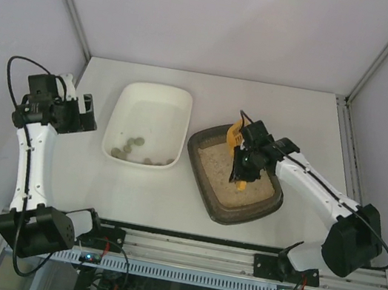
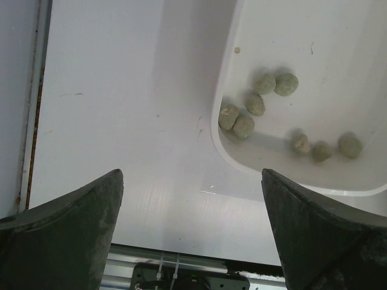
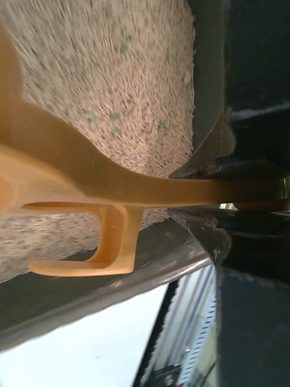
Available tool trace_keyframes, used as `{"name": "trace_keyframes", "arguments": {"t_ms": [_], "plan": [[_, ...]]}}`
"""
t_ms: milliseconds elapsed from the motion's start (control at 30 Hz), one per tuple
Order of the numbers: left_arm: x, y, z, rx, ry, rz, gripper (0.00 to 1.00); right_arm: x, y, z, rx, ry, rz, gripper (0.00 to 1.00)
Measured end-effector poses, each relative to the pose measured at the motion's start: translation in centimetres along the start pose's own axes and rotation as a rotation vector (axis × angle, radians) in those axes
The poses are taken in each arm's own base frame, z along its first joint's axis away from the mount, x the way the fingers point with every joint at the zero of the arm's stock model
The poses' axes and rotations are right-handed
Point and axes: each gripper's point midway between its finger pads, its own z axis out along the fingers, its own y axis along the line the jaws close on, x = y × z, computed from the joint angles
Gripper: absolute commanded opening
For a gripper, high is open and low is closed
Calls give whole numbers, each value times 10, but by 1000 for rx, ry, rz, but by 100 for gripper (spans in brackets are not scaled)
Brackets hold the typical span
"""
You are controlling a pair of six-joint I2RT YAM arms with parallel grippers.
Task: Clean the litter box
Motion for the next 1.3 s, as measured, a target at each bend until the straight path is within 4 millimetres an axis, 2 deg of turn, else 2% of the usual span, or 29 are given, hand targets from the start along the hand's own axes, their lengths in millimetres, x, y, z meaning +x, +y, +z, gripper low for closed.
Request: {"name": "trace_keyframes", "arguments": {"t_ms": [133,200,367,467,500,533,567,633,667,700,867,900,933,967,1033,1167,1267,1300], "plan": [[2,-1,4,9,1,-8,100,39,3,29,-63,172,18,0],[5,-1,7,10,10,-10,100,52,5,37,-99,222,29,0],[11,-1,11,10,28,-13,100,68,9,51,-188,286,52,1],[11,-1,11,11,27,-13,100,73,12,60,-222,316,63,11],[11,-1,11,11,27,-13,100,73,13,63,-224,321,64,17],[10,-1,12,12,26,-13,100,73,13,65,-223,321,64,28],[10,-1,12,12,26,-13,100,72,12,66,-216,314,62,32],[10,-2,13,17,27,-13,100,69,8,66,-191,292,55,33],[10,-2,13,19,28,-13,100,67,5,66,-173,277,52,51],[10,-2,14,19,31,-13,100,65,1,65,-153,259,46,61],[11,-3,19,29,46,-16,100,46,-13,51,-42,173,15,65],[11,-3,20,30,48,-16,100,40,-15,48,-14,155,9,78],[12,-3,20,30,51,-17,100,32,-17,43,22,129,-4,97],[12,-3,20,31,51,-17,100,27,-18,40,48,108,-7,99],[12,-3,20,31,51,-17,100,15,-21,30,112,62,-27,100],[12,-4,21,37,52,-17,100,9,-6,6,148,-23,-82,100],[12,-6,20,50,52,-15,100,6,3,-22,122,-114,-71,100],[12,-7,20,55,52,-14,100,0,5,-38,104,-169,-52,100]]}}
